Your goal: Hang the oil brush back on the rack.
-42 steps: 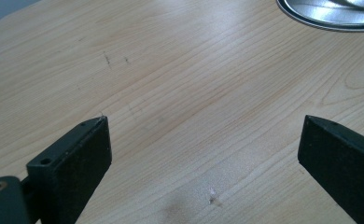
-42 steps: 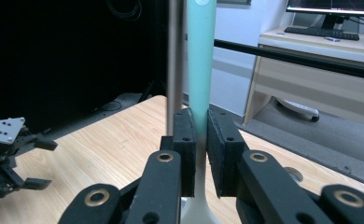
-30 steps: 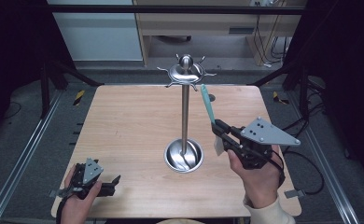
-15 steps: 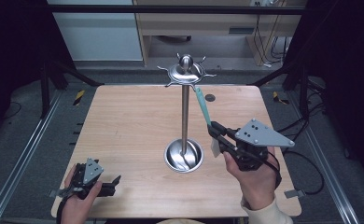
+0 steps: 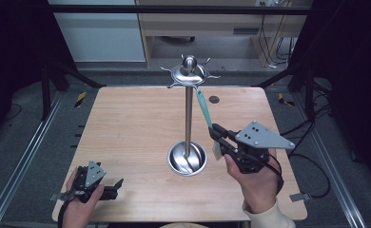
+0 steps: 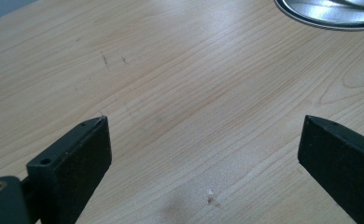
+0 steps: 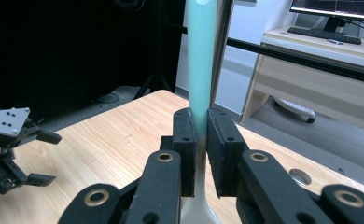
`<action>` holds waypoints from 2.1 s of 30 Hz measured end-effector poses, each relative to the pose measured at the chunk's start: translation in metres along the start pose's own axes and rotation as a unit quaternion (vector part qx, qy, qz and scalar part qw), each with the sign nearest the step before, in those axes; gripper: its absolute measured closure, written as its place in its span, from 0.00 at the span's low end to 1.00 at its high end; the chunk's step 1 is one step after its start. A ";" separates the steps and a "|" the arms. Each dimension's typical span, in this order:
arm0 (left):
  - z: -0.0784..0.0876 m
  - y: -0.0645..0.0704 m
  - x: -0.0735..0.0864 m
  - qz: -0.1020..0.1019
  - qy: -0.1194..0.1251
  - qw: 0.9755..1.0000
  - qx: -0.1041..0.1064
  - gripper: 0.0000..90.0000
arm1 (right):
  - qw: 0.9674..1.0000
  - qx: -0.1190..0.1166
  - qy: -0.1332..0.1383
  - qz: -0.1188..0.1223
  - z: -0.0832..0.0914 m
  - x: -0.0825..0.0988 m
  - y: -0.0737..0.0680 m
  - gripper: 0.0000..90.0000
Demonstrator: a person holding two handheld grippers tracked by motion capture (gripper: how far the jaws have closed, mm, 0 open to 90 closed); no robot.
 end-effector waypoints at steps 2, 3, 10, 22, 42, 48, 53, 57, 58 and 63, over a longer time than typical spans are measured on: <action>0.000 0.000 0.000 0.000 0.000 1.000 -0.001 0.03 | 1.000 0.002 0.002 -0.004 -0.001 0.000 0.000 0.91; 0.000 0.000 0.000 0.000 0.000 1.000 -0.001 0.03 | 1.000 0.004 0.003 -0.006 -0.003 0.000 0.000 0.91; 0.000 0.000 0.000 0.000 -0.001 1.000 -0.001 0.03 | 1.000 0.011 0.004 -0.008 -0.010 0.004 0.001 0.91; -0.001 0.001 0.000 -0.002 -0.002 1.000 0.000 0.03 | 1.000 0.014 0.015 -0.010 -0.018 0.007 0.001 0.91; -0.001 0.002 0.000 -0.003 -0.004 1.000 0.003 0.03 | 0.999 0.012 0.024 -0.018 -0.025 0.009 0.001 0.91; -0.001 0.002 0.001 -0.004 -0.004 1.000 0.003 0.03 | 0.999 0.010 0.024 -0.018 -0.026 0.009 0.001 0.91; -0.001 0.002 0.001 -0.004 -0.004 1.000 0.003 0.03 | 1.000 0.006 0.022 -0.020 -0.028 0.008 0.000 0.90; -0.002 0.002 0.000 -0.005 -0.004 1.000 0.004 0.03 | 1.000 0.005 0.020 -0.018 -0.029 0.008 -0.002 0.86; -0.001 0.002 0.000 -0.005 -0.004 1.000 0.004 0.03 | 1.000 0.003 0.019 -0.018 -0.029 0.008 -0.002 0.85; -0.001 0.002 0.001 -0.004 -0.004 1.000 0.004 0.03 | 1.000 0.011 0.016 -0.007 -0.029 0.006 -0.004 0.69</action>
Point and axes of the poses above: each handheld gripper's, and its own axes: z roughly backward along the jaws, x roughly out of its underside, y roughly to its right, the point moved 5 cm from there along -z, roughly forward along the jaws, and after that the axes turned 6 degrees about -x, right-handed, at the moved point
